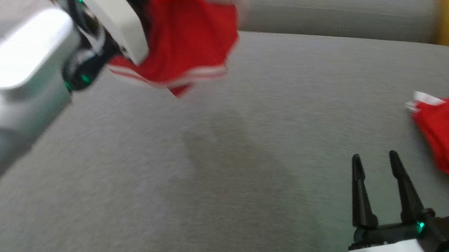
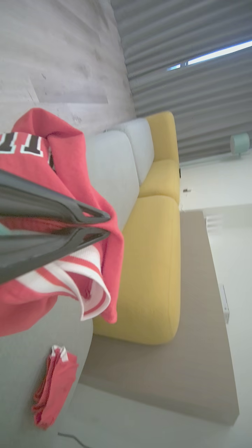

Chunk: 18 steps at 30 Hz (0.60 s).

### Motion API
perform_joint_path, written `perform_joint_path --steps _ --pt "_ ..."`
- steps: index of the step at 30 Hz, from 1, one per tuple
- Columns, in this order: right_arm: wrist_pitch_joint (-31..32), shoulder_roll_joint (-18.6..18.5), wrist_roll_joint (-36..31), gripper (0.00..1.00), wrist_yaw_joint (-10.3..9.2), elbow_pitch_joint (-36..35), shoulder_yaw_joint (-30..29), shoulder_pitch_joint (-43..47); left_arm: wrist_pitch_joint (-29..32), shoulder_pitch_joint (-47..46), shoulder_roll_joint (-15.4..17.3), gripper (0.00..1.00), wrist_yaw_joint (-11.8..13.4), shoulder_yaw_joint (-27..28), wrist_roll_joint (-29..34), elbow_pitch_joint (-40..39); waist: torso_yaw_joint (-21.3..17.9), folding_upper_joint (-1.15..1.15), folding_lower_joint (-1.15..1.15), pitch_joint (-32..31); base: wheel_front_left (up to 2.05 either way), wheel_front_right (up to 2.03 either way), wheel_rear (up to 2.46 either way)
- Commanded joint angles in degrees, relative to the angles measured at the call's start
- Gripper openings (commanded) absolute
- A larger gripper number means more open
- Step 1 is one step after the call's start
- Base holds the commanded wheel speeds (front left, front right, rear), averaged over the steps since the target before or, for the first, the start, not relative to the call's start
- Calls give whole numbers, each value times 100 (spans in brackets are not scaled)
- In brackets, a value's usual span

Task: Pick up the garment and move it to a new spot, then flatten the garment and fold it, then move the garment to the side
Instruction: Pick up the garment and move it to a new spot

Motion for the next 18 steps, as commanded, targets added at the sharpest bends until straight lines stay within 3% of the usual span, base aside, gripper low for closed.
perform_joint_path --steps 1,8,10,16,17,18 --pt "-61 8 40 100 37 -211 135 -110 -4 -207 137 0 14 188 -28 -151 -594 -1 2 -378 0 0 0" --pt "-62 122 49 100 37 -252 203 -1 -239 727 -228 0 275 -313 148 -391 -1248 -1 2 -216 0 0 0" --pt "-62 148 49 100 37 -241 274 -29 -450 1045 -398 0 392 -420 196 -267 -1409 -1 2 -71 0 0 0" --pt "-62 289 81 100 37 -173 443 -269 -1226 1712 -848 0 411 -762 527 529 -1747 -1 2 311 0 0 0" --pt "-62 309 85 100 37 -147 460 -292 -1313 1782 -943 22 415 -772 573 679 -1753 -1 2 327 0 0 0" --pt "-62 329 93 100 37 -123 471 -304 -1383 1845 -1046 64 433 -739 598 807 -1747 -1 2 328 0 0 0"
